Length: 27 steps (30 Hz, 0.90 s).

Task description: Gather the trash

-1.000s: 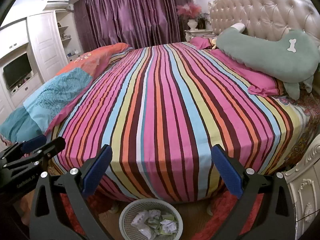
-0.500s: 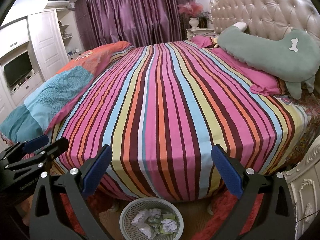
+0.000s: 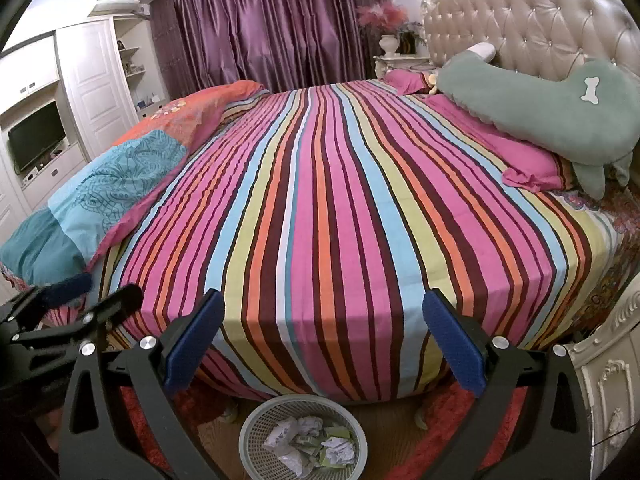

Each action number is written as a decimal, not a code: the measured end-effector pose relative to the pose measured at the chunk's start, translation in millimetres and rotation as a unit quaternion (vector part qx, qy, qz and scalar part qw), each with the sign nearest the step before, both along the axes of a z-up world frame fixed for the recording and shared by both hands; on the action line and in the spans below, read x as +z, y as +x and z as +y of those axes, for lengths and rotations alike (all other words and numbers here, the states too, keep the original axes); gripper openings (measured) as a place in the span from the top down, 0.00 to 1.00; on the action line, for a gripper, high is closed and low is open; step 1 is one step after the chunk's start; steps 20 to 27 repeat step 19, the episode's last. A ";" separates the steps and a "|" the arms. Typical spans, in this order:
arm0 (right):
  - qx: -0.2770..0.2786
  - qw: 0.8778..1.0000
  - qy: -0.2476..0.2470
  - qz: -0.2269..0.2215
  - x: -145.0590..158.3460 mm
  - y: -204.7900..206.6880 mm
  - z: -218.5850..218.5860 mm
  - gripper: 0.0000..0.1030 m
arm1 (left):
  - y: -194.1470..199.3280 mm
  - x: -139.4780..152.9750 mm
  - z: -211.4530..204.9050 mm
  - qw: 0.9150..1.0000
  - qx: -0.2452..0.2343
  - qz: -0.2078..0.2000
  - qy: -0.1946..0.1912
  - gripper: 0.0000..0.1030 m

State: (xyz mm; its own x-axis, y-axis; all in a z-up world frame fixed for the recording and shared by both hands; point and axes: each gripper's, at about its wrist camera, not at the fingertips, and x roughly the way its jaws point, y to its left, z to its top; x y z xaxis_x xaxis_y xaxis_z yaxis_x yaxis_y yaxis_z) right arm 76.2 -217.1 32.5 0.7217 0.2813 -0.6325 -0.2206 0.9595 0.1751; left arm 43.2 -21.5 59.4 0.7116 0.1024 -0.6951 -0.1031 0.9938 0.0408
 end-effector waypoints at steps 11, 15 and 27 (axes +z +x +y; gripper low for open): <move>0.003 1.000 0.003 0.005 -2.9 2.8 -2.5 0.08 | 4.5 -3.0 14.9 1.000 0.006 0.004 -0.027 0.14; 0.004 1.000 0.003 0.005 -3.0 2.8 -2.6 0.08 | 6.5 -4.2 17.2 0.999 0.008 0.016 -0.040 0.14; 0.003 1.000 0.002 0.005 -2.7 2.7 -2.3 0.08 | 6.8 -3.4 18.8 0.999 0.007 0.016 -0.046 0.14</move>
